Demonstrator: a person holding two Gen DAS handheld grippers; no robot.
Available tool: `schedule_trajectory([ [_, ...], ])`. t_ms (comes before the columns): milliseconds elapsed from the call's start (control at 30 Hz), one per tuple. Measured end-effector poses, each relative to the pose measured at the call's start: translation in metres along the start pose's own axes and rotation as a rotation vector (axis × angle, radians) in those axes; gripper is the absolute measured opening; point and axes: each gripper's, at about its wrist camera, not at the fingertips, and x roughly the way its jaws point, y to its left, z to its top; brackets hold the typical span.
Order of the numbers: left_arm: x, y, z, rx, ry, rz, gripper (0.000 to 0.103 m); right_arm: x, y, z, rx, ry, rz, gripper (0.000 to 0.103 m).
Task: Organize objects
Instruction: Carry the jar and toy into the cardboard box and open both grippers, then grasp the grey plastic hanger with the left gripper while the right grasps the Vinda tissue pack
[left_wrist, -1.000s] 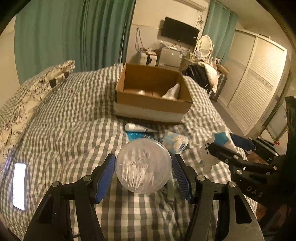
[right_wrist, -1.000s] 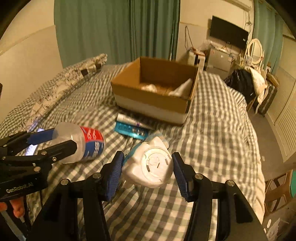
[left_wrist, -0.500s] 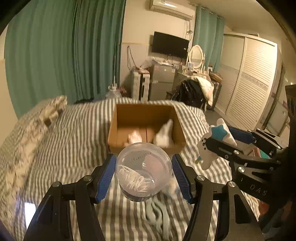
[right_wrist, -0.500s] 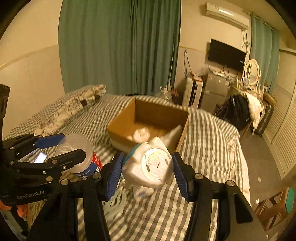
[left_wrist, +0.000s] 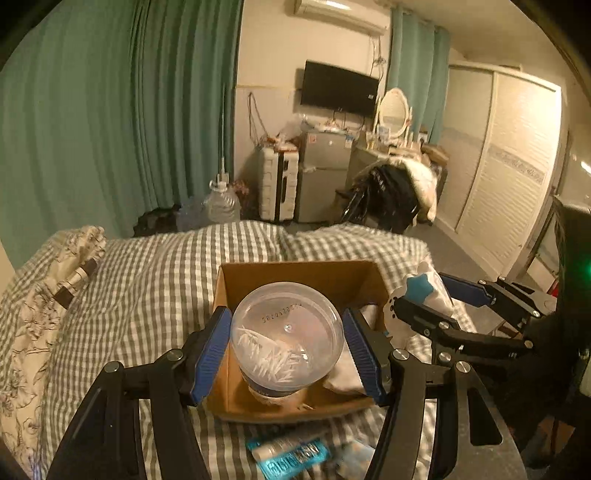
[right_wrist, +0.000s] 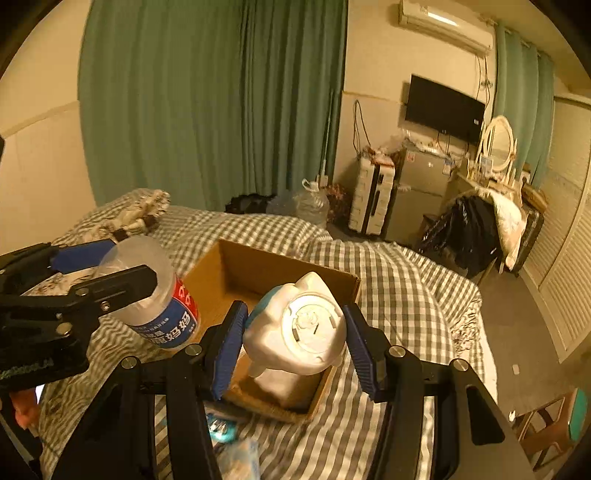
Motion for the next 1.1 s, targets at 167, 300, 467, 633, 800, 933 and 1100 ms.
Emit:
schedule_trajectory([
  [167, 0.044, 0.013, -0.007, -0.016, 0.062, 0.011, 0.064, 0.058, -0.012, -0.001, 0.029, 0.077, 0.010, 0.053],
  [300, 0.065, 0.022, -0.014, -0.039, 0.092, 0.010, 0.064, 0.078, -0.016, -0.006, 0.029, 0.089, 0.018, 0.053],
  [467, 0.059, 0.026, -0.016, -0.062, 0.086, 0.009, 0.077, 0.071, -0.027, -0.008, 0.059, 0.073, 0.020, 0.072],
  [633, 0.024, 0.022, -0.010, -0.069, 0.018, 0.028, 0.091, 0.026, -0.023, -0.003, 0.029, 0.029, -0.022, 0.076],
  [800, -0.020, 0.020, -0.012, -0.103, 0.001, 0.037, 0.096, -0.034, -0.026, -0.002, -0.004, -0.026, -0.047, 0.084],
  [933, -0.052, 0.018, -0.026, -0.113, -0.005, 0.083, 0.101, -0.079, -0.025, -0.009, -0.030, -0.048, -0.041, 0.091],
  [1100, -0.080, 0.007, -0.062, -0.107, 0.032, 0.162, 0.103, -0.121, -0.020, -0.029, -0.062, -0.049, -0.019, 0.095],
])
